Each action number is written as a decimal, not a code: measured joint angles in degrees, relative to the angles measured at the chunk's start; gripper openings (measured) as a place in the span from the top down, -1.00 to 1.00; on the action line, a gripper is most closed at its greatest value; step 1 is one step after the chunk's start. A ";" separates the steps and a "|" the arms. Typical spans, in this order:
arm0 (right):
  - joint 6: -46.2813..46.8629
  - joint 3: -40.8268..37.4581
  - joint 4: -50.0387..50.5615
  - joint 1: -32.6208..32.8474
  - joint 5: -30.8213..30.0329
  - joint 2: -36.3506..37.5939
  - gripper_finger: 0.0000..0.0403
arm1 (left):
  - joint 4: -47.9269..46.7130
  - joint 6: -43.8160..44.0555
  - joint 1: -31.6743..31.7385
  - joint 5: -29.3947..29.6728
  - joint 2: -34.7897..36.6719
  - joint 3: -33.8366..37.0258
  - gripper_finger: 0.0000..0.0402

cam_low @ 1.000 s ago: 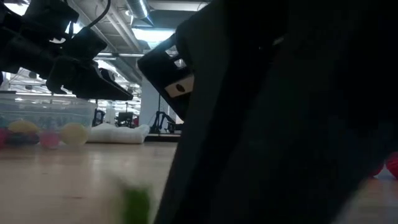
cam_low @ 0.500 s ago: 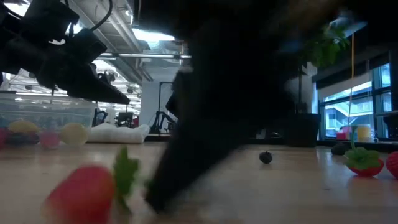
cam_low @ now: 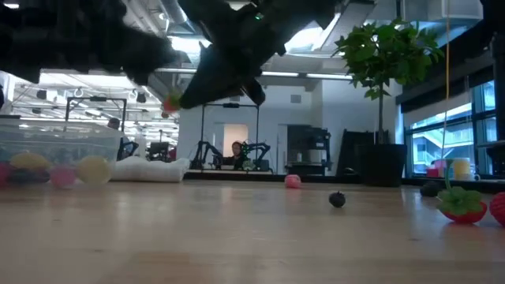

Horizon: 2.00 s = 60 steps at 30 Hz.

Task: Pick and placing Produce into tupperware
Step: Put the bottom red strawberry into the transparent bin

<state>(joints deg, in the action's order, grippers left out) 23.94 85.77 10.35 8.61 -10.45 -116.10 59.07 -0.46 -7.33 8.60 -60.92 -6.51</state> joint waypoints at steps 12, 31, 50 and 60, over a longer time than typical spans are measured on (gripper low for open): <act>-0.26 -0.04 1.14 -1.36 -11.33 5.81 1.00 | 2.06 -3.17 0.09 0.04 7.22 0.03 0.18; -5.37 -0.02 -6.94 -1.39 -22.45 7.46 1.00 | -0.05 -3.26 0.20 12.35 7.36 0.03 0.18; -15.71 -0.02 -17.62 0.95 -19.40 7.52 1.00 | 5.49 0.63 0.20 9.88 7.36 0.03 0.18; -17.05 -0.02 -20.66 0.97 -19.36 7.57 1.00 | 8.37 7.85 0.19 2.20 7.36 0.03 0.18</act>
<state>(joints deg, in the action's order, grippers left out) 6.90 85.76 -10.30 9.58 -29.81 -108.53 67.44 7.38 -7.14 10.80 -53.56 -6.48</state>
